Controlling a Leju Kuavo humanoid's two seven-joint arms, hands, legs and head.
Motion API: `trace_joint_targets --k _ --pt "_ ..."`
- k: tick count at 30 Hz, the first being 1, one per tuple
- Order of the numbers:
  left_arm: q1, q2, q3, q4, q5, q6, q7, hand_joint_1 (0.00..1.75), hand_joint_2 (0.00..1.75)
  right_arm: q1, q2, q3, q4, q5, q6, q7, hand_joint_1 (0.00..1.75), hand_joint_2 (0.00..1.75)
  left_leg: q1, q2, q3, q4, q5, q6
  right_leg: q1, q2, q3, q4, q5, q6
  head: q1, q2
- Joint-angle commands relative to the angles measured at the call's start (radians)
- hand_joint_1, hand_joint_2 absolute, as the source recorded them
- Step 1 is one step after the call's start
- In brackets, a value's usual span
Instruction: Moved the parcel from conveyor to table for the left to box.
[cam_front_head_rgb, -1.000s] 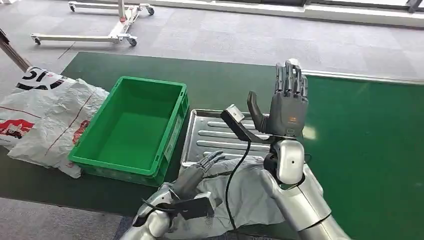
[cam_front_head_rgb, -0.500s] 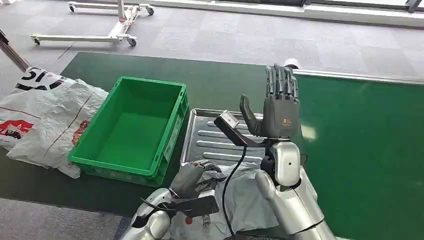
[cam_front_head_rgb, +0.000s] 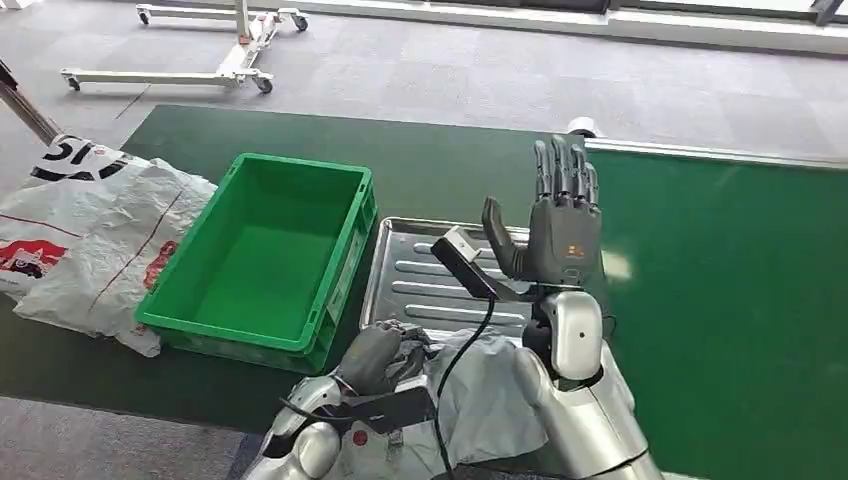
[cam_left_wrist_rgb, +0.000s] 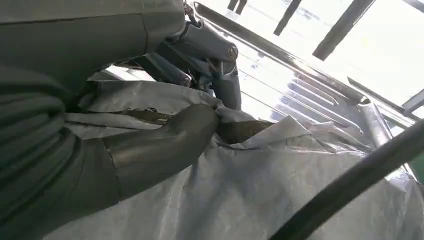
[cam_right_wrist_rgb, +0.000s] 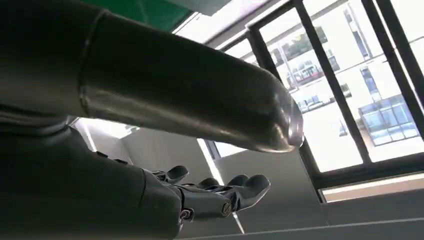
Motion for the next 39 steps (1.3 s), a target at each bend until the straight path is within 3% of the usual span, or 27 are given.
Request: trace_joint_targets --k 1,2,3,4,5,8,19,20,22,23,25,28,29,31,34,37,39 --pt "0.069 -0.007 0.129 -0.087 0.094 0.112 -0.079 1.66 1.75 0.004 0.019 -0.047 -0.012 0.000 0.016 -0.024 0.00 0.00 0.001 -0.001 0.002 -0.001 -0.001 0.000 0.000 0.006 0.001 -0.001 0.000 -0.001 0.000 0.000" --pt "0.079 -0.020 0.164 -0.112 0.149 0.141 -0.103 1.71 1.75 0.010 0.022 -0.054 -0.014 0.000 0.019 -0.028 0.00 0.00 0.001 -0.002 0.002 -0.002 -0.001 0.000 0.001 0.008 0.002 -0.002 0.000 -0.001 0.000 0.000" --pt "0.083 -0.021 0.183 -0.134 0.184 0.167 -0.122 1.40 1.75 0.014 0.025 -0.061 -0.014 0.000 0.021 -0.033 0.00 0.00 0.001 -0.003 0.003 -0.002 -0.001 0.000 0.000 0.010 0.002 -0.002 0.000 -0.002 0.000 0.000" --pt "0.086 -0.029 0.206 -0.150 0.226 0.196 -0.137 1.59 1.75 0.016 0.029 -0.065 -0.014 0.000 0.022 -0.036 0.00 0.00 0.002 -0.002 0.001 -0.001 -0.001 0.000 0.001 0.008 0.000 -0.001 0.000 -0.001 0.000 0.000" --pt "0.092 -0.048 0.257 -0.186 0.343 0.251 -0.190 1.48 1.75 0.012 0.035 -0.069 -0.004 0.000 0.025 -0.041 0.00 0.00 0.002 -0.003 0.002 -0.002 -0.001 0.000 0.001 0.010 0.001 -0.002 0.000 -0.002 0.000 0.000" --pt "0.108 -0.074 0.330 -0.256 0.530 0.351 -0.251 1.75 1.75 0.000 0.043 -0.071 0.024 -0.001 0.030 -0.046 0.00 0.00 0.002 -0.003 0.000 0.000 -0.001 0.000 0.001 0.007 -0.001 -0.001 0.000 -0.001 0.000 0.000" --pt "0.105 -0.078 0.336 -0.395 0.660 0.592 -0.291 1.75 1.75 0.008 0.049 -0.058 0.034 0.000 0.004 -0.060 0.00 0.00 0.002 -0.004 -0.001 0.000 0.000 0.000 0.001 0.007 -0.001 -0.001 0.000 -0.001 0.000 0.000" --pt "0.072 -0.078 0.342 -0.368 0.553 0.705 -0.268 1.75 1.75 0.004 0.053 -0.052 0.046 0.000 -0.005 -0.060 0.00 0.00 0.002 -0.005 0.000 -0.001 0.000 0.000 0.001 0.007 0.000 -0.002 0.000 -0.001 0.000 0.000" --pt "0.025 -0.066 0.339 -0.327 0.503 0.740 -0.227 1.75 1.75 -0.006 0.054 -0.043 0.062 0.000 -0.015 -0.055 0.00 0.00 0.001 -0.005 -0.001 0.000 0.001 0.000 0.001 0.002 -0.001 0.000 0.000 -0.001 0.000 0.000" --pt "-0.058 -0.051 0.351 -0.228 0.311 0.792 -0.086 1.75 1.75 -0.012 0.061 -0.033 0.081 0.000 -0.023 -0.052 0.00 0.00 0.001 -0.007 0.000 -0.001 0.001 0.000 0.001 0.004 0.000 -0.002 0.001 -0.002 0.000 0.000" --pt "-0.128 -0.044 0.359 -0.159 0.310 0.790 -0.075 1.75 1.75 -0.019 0.062 -0.020 0.097 0.000 -0.035 -0.045 0.00 0.00 0.001 -0.007 -0.001 -0.001 0.002 0.000 0.000 0.000 0.000 0.000 0.000 -0.001 0.000 0.000" --pt "-0.129 -0.045 0.361 -0.153 0.309 0.791 -0.075 1.75 1.75 -0.019 0.062 -0.019 0.098 0.000 -0.035 -0.043 0.00 0.00 0.001 -0.006 -0.001 -0.001 0.002 0.000 0.000 0.000 0.000 -0.001 0.001 -0.001 0.000 0.000" --pt "-0.191 -0.028 0.364 -0.067 0.174 0.755 0.069 1.75 1.75 -0.019 0.073 -0.020 0.105 0.000 -0.033 -0.051 0.00 0.00 0.002 -0.007 0.000 -0.002 0.003 -0.001 0.001 0.003 0.001 -0.002 0.002 -0.001 0.000 0.000" --pt "-0.346 -0.001 0.394 0.128 0.136 0.742 0.128 1.75 1.75 -0.022 0.086 -0.010 0.109 0.000 -0.028 -0.057 0.00 0.00 0.002 -0.010 0.000 -0.002 0.004 -0.001 0.001 0.002 0.001 -0.002 0.002 -0.002 0.000 0.000" --pt "-0.531 0.031 0.422 0.401 0.126 0.727 0.141 1.75 1.75 -0.018 0.085 -0.002 0.100 -0.023 -0.020 -0.051 0.00 0.00 0.001 -0.013 -0.002 -0.001 0.006 0.000 0.000 -0.005 0.000 0.000 0.002 -0.002 0.000 0.000" --pt "-0.565 0.032 0.430 0.458 0.123 0.733 0.143 1.75 1.75 -0.015 0.082 -0.003 0.098 -0.032 -0.021 -0.051 0.00 0.00 0.002 -0.014 -0.001 -0.002 0.008 -0.001 0.001 -0.002 0.001 -0.002 0.003 -0.002 0.000 0.000" --pt "-0.593 0.033 0.429 0.516 0.105 0.729 0.161 1.75 1.75 -0.009 0.083 -0.005 0.094 -0.045 -0.023 -0.054 0.00 0.00 0.001 -0.008 -0.002 -0.001 0.006 -0.001 0.001 -0.001 0.000 0.000 0.004 -0.002 0.000 0.000"
